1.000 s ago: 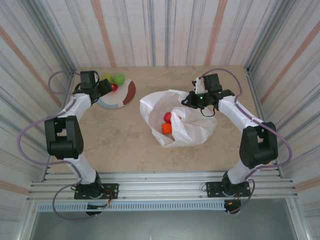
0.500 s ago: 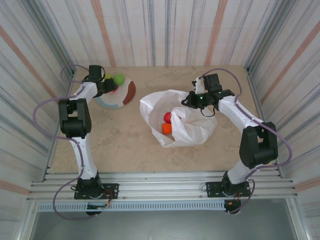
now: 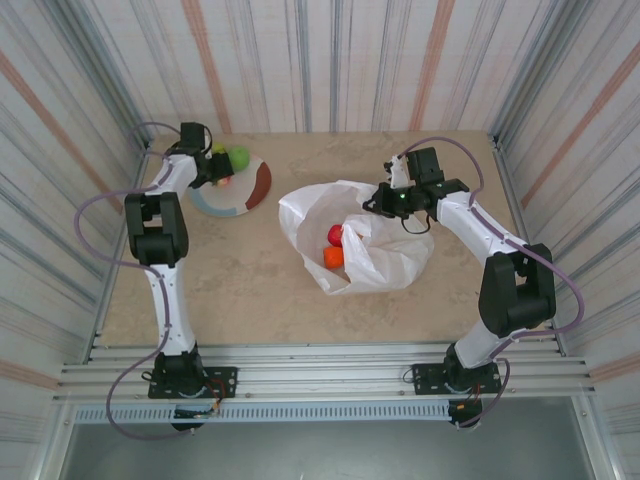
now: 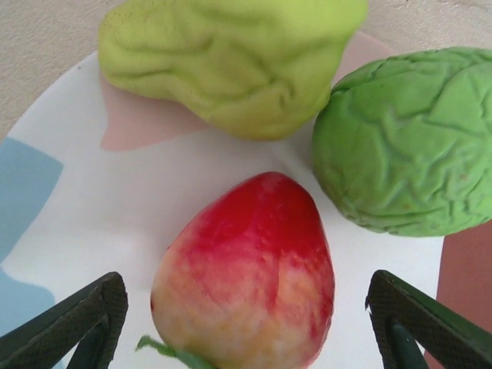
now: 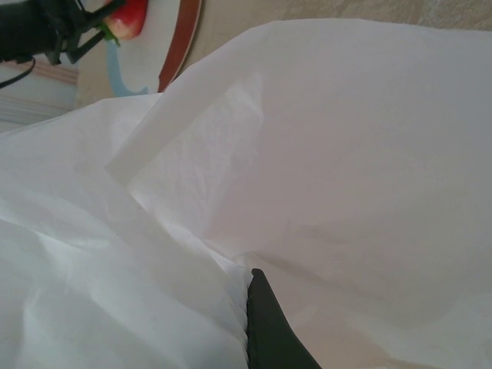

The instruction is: Place the fruits into the plastic bag

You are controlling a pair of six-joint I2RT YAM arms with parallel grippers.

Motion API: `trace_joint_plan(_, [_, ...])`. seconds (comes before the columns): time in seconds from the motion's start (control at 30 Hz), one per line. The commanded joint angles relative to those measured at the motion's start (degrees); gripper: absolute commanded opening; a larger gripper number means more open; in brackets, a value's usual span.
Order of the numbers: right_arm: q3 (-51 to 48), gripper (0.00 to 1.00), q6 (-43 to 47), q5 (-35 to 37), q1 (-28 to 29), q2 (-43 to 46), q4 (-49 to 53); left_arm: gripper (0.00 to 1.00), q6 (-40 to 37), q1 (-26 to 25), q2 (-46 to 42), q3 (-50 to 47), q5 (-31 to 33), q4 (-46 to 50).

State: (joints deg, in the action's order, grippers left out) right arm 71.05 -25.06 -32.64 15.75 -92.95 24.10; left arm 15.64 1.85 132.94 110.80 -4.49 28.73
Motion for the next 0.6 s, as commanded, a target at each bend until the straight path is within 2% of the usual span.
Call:
trace_joint_plan(0.0, [1.99,0.0,-0.52,0.03,0.51,0.95,1.74,0.85,-0.98,0.37,2.25,2.2,-2.15,4.12])
trace_joint_plan(0.27, [1.56,0.0,-0.42,0.12,0.58,1.06,1.84,0.78,-0.7,0.44,2.28,1.91,-3.32,4.11])
trace_joint_plan(0.57, [0.85,0.0,-0.33,0.13,0.58,1.33,1.83,0.58,-0.4,0.39,-1.82,-2.86,-3.37,0.33])
